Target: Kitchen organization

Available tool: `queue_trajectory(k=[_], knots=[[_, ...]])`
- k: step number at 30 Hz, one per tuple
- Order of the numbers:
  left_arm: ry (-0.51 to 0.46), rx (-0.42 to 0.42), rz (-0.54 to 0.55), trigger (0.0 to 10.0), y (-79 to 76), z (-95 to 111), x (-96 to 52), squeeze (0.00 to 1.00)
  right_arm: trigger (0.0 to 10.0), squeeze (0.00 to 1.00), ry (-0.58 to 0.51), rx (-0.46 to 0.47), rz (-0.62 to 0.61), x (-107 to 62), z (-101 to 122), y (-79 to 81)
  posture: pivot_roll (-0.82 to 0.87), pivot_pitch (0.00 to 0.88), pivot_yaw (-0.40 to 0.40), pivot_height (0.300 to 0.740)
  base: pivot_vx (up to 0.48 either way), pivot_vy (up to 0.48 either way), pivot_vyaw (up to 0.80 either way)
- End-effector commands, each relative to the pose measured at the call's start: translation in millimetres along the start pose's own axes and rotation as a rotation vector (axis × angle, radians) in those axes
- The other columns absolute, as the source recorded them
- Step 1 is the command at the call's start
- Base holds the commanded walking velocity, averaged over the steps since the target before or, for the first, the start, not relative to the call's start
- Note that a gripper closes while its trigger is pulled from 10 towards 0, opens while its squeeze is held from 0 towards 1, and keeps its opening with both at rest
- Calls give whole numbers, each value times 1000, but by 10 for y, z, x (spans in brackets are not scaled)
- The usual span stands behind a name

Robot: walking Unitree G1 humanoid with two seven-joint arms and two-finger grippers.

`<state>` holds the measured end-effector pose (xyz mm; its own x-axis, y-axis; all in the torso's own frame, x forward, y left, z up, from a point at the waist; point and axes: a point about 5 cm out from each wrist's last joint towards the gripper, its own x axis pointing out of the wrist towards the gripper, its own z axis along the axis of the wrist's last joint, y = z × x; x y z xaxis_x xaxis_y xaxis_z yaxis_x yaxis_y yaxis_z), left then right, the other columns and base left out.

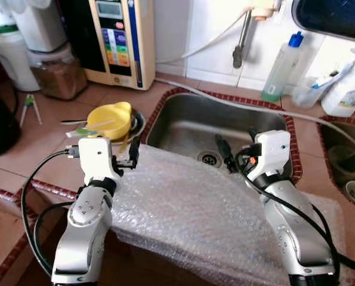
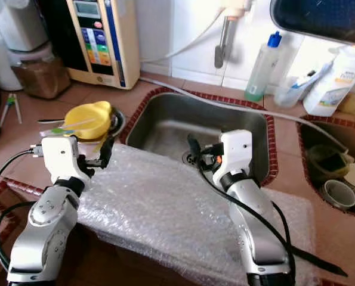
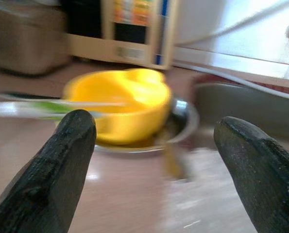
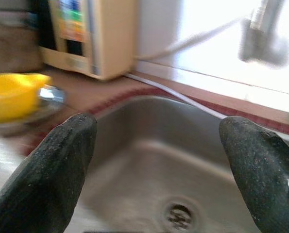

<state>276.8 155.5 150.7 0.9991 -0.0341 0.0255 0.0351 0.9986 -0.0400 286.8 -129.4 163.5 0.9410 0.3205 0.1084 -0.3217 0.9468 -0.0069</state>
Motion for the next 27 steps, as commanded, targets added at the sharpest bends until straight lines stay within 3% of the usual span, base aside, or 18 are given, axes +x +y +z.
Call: queue_trajectory(k=[1, 13, 18, 27], knots=[[-4, 10, 14, 10000, 20, 9, -18, 0, 10000, 0, -11, -10, 7, 14, 32, 12, -29, 35, -17, 740, 0, 0, 0], [-25, 22, 36, 10000, 33, 43, -15, 0, 10000, 0, -14, -7, 23, 13, 39, 30, -31, 40, -20, 740, 0, 0, 0], [-48, 28, 94, 10000, 106, 81, 33, 0, 10000, 0, -36, 24, 175, -16, 109, 215, -37, 40, -20, 740, 0, 0, 0], [-45, -19, 210, 10000, 285, 83, 144, 0, 10000, 0, -9, 28, 292, -80, 88, 361, -61, 40, -19, 740, 0, 0, 0]])
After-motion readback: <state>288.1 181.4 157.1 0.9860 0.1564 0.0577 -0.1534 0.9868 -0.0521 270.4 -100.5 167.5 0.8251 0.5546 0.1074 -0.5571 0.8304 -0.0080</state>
